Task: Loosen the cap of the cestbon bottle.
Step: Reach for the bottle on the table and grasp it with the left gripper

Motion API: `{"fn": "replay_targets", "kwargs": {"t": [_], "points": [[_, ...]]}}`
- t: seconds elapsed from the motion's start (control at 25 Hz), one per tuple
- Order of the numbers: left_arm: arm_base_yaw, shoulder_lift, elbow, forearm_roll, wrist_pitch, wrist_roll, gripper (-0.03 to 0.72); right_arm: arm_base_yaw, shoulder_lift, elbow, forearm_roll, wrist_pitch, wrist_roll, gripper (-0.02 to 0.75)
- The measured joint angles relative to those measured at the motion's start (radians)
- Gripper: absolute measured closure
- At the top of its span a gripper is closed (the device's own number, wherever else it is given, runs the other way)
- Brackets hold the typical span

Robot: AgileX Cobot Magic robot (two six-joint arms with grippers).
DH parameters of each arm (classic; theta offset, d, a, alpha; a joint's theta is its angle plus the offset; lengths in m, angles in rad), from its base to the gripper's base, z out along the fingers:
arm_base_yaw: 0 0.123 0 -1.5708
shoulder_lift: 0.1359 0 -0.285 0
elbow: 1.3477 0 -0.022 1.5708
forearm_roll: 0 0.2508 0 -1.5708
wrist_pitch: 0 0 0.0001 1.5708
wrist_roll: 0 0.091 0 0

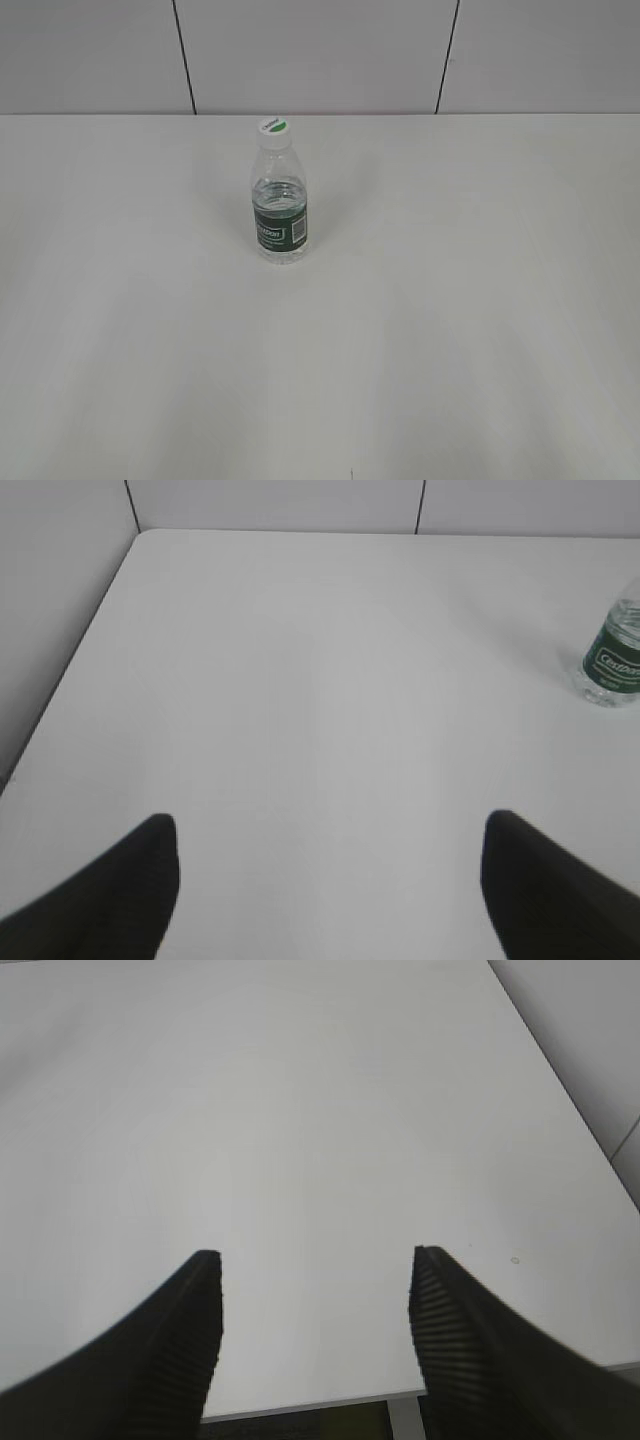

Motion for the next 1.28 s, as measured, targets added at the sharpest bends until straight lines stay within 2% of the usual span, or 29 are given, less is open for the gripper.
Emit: {"fn": "replay_targets", "kwargs": {"t": [0.44, 0.76, 0.96, 1.12, 1.28], "points": [[-0.015, 0.0, 0.0, -0.005, 0.0, 0.0, 0.124, 0.0, 0.0, 0.0, 0.0, 0.0, 0.0, 0.283], [-0.016, 0.126, -0.021, -0.058, -0.054, 0.107, 0.124, 0.0, 0.0, 0.0, 0.0, 0.0, 0.0, 0.283], [-0.016, 0.262, -0.062, -0.109, -0.229, 0.132, 0.124, 0.0, 0.0, 0.0, 0.0, 0.0, 0.0, 0.283], [-0.016, 0.415, -0.072, -0.193, -0.412, 0.242, 0.124, 0.0, 0.0, 0.0, 0.0, 0.0, 0.0, 0.283], [-0.016, 0.585, -0.072, -0.213, -0.644, 0.315, 0.124, 0.0, 0.0, 0.0, 0.0, 0.0, 0.0, 0.283]]}}
